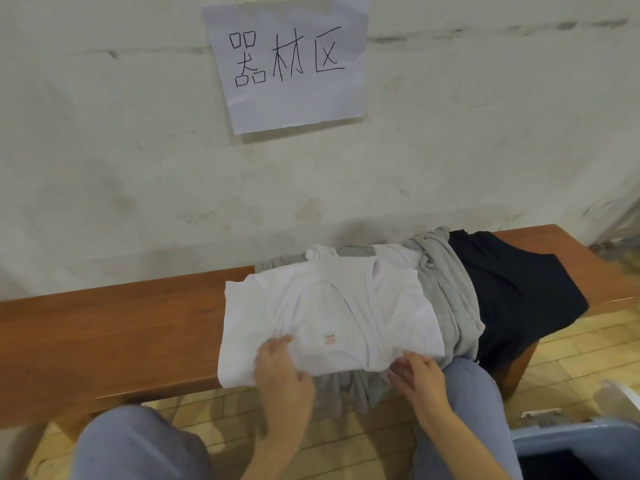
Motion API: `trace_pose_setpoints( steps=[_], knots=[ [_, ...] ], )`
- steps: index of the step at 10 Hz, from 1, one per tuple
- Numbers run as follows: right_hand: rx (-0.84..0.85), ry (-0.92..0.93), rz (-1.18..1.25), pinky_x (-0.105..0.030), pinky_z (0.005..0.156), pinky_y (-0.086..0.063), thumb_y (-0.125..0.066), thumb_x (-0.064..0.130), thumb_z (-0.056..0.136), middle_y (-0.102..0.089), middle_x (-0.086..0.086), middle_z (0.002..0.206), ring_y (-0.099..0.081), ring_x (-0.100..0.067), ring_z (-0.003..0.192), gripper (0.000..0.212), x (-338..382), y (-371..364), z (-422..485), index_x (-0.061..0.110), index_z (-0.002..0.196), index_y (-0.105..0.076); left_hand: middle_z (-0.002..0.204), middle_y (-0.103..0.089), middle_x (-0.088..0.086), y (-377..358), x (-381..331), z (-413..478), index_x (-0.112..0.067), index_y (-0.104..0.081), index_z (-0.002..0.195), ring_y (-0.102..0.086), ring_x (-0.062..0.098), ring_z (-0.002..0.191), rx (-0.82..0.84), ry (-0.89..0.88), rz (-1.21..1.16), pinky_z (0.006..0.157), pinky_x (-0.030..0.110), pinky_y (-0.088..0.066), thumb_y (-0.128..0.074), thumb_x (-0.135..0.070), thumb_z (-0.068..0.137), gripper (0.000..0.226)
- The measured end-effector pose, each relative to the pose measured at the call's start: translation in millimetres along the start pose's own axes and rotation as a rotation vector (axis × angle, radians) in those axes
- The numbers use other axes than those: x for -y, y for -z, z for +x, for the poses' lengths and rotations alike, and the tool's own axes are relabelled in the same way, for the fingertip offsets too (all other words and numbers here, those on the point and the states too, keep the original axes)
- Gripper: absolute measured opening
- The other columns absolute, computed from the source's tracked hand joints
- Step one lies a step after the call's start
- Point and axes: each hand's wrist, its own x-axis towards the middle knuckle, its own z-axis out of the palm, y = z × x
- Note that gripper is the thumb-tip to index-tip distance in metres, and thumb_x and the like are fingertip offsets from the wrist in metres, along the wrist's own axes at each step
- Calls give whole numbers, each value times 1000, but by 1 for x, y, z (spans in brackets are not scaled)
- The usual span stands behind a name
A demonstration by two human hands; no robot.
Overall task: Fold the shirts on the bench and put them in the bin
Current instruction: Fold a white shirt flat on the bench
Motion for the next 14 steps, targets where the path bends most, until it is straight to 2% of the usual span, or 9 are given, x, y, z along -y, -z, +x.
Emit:
trace_pose_setpoints(
  steps=[3, 5, 7, 8, 9, 10, 11, 12, 14],
  knots=[
    [65, -331, 535, -27, 68, -58, -49, 7, 96, -56, -15, 68, -52, -22, 77, 10, 14, -3, -4, 8, 87, -53, 146, -42, 12, -75, -74, 3, -19, -44, 138, -29, 31, 137, 474, -728, 555, 107, 51, -16, -72, -41, 58, 88],
    [194, -274, 564, -32, 60, -53, -49, -6, 80, -60, -8, 75, -61, -22, 66, 17, 19, 13, 8, 4, 78, -63, 130, -60, 6, -92, -81, 6, -21, -63, 123, -55, 26, 122, 459, -643, 492, 107, 51, -37, -49, -46, 82, 50],
    [517, -399, 632, -48, 67, -59, -75, -31, 29, -67, -26, 99, -70, -40, 81, 75, 18, -8, 23, -8, 100, -67, 157, -23, -7, -67, -106, 17, -28, -29, 147, -11, 10, 146, 531, -447, 78, 118, 33, 4, 21, -65, 61, 106],
    [650, -502, 730, -56, 84, -52, -74, -16, 67, -62, -34, 110, -63, -47, 99, 44, 34, -27, 25, -16, 109, -61, 152, -33, -7, -68, -104, 20, -28, -44, 139, -16, 9, 144, 419, -428, 17, 119, 31, 1, 28, -66, 68, 108],
    [555, -256, 753, -33, 81, -57, -67, 4, 85, -70, -13, 105, -71, -24, 92, 20, 48, -38, 26, 10, 102, -73, 153, -32, -5, -68, -99, 22, -26, -41, 141, -15, 12, 145, 459, -496, 43, 120, 33, 2, 31, -63, 70, 108],
    [-45, 44, 669, -8, 75, -51, -42, -13, 93, -72, 17, 82, -68, 2, 80, 76, 57, -25, 28, 59, 85, -67, 161, -1, -5, -63, -98, 17, -39, 5, 149, 11, 15, 146, 606, -627, 138, 115, 36, 16, 25, -65, 67, 88],
    [1204, -365, 1239, -55, 98, -45, -57, 24, 85, -57, -37, 116, -55, -53, 109, 39, 61, -6, 42, 6, 118, -67, 159, 13, -10, -69, -87, 19, -46, 28, 134, 22, 8, 142, 659, -596, 87, 115, 35, 18, 17, -73, 71, 69],
    [792, -297, 862, -48, 104, -40, -72, 63, 60, -57, -18, 132, -53, -36, 122, 89, 76, -17, 21, 9, 129, -59, 153, -13, -20, -65, -80, 27, -45, -5, 141, -9, -2, 142, 726, -238, -375, 119, 26, -3, -8, -81, 78, 74],
    [509, -197, 514, -51, 87, -50, -95, 17, 38, -54, -24, 132, -51, -38, 122, 112, 55, 3, 20, 1, 137, -44, 156, -20, -9, -54, -81, 36, -27, -24, 148, -21, 8, 142, 696, -148, -387, 112, 17, -14, -31, -13, 103, 48]
  ],
)
